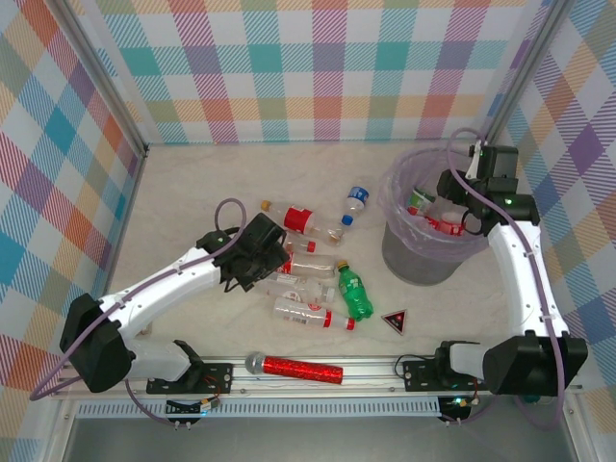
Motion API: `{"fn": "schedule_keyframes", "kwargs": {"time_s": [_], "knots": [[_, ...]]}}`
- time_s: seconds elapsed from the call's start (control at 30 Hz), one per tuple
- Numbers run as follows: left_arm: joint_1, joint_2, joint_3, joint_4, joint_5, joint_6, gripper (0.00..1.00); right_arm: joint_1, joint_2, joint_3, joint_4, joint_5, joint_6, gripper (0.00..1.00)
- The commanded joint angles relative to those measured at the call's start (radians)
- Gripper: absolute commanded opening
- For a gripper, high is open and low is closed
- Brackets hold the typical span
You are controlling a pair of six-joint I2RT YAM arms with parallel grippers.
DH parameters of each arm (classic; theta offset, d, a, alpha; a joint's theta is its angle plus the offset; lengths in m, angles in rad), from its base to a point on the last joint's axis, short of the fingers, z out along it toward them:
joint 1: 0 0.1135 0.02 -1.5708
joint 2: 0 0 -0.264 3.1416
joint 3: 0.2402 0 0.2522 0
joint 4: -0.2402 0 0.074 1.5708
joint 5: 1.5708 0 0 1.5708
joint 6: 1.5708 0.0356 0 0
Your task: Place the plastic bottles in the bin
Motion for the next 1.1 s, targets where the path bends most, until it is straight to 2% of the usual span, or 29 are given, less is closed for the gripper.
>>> {"fn": "schedule_keyframes", "kwargs": {"time_s": [0.0,0.3,0.67,0.83,1.07], "knots": [[-0.015,-0.058,-0.018,-0.054,-0.004,-0.076,0.79,-0.006,0.014,-0.042,0.052,0.0,0.037,0.53],[-0.042,-0.113,-0.089,-0.05,-0.017,-0.167,0.79,-0.009,0.082,-0.1,0.094,-0.043,0.08,0.6],[-0.046,-0.04,-0.096,0.006,-0.041,-0.171,0.79,-0.01,0.02,-0.064,0.064,-0.075,0.063,0.83],[-0.03,-0.032,-0.066,-0.017,-0.074,-0.125,0.8,-0.009,-0.009,-0.021,0.029,-0.09,0.045,0.9],[0.047,0.02,0.019,-0.017,-0.055,0.035,0.85,-0.01,-0.029,0.039,-0.026,-0.107,0.02,0.98]]}}
